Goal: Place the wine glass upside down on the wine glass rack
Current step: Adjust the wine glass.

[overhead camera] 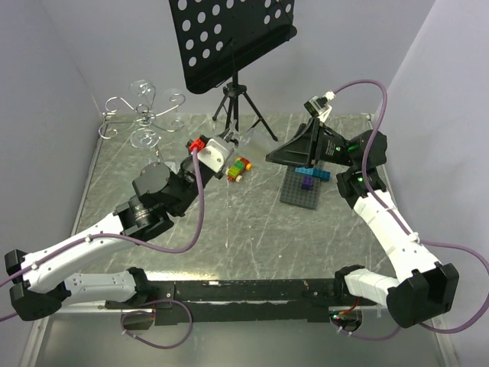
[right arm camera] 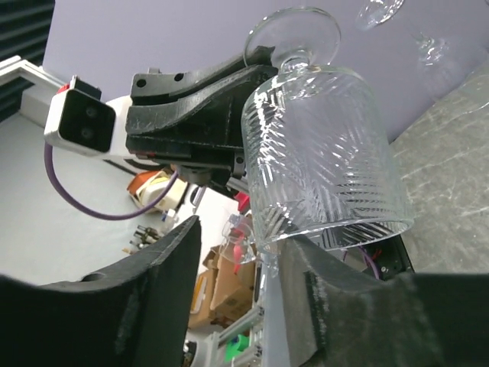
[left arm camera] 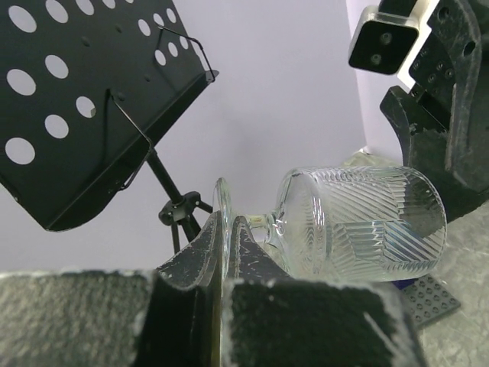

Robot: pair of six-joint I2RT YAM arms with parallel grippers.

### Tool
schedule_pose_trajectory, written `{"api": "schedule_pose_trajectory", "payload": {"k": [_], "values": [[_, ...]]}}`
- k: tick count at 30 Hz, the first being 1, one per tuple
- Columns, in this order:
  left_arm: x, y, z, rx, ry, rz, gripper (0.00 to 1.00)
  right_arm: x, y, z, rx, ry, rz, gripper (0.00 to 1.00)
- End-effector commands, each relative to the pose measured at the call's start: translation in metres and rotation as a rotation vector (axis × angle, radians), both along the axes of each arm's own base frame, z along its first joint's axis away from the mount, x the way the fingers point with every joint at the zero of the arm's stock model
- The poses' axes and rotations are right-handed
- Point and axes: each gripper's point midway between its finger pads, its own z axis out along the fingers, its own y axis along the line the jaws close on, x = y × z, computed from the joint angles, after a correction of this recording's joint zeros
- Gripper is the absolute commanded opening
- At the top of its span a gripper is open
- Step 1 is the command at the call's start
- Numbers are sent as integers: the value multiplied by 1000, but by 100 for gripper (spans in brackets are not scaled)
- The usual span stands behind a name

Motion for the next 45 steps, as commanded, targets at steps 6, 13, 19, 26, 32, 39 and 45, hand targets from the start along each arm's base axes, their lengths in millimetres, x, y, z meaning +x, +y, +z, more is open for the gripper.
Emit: {"api": "schedule_pose_trajectory", "payload": {"k": [6, 13, 19, 26, 32, 39, 45], "values": [[-6, 2, 27, -112, -72, 9, 1, 16, -3, 8, 60, 43, -60, 23], [-13, -4, 24, -124, -61, -53, 1, 21, -10, 6, 100, 71, -78, 0], [-18, 1, 26, -190, -14, -73, 37, 21, -17, 7, 136, 46, -99, 0], [-29, 17, 34, -296, 66, -114, 78, 25, -27, 7, 148, 6, -133, 0], [-48, 35, 50, -540, 299, -228, 100, 18, -35, 7, 136, -82, -142, 0], [-86, 45, 64, -779, 655, -473, 100, -13, -41, 10, 98, -363, -83, 0], [-109, 29, 70, -854, 775, -720, 100, -42, -43, 11, 33, -695, 5, 0]]}}
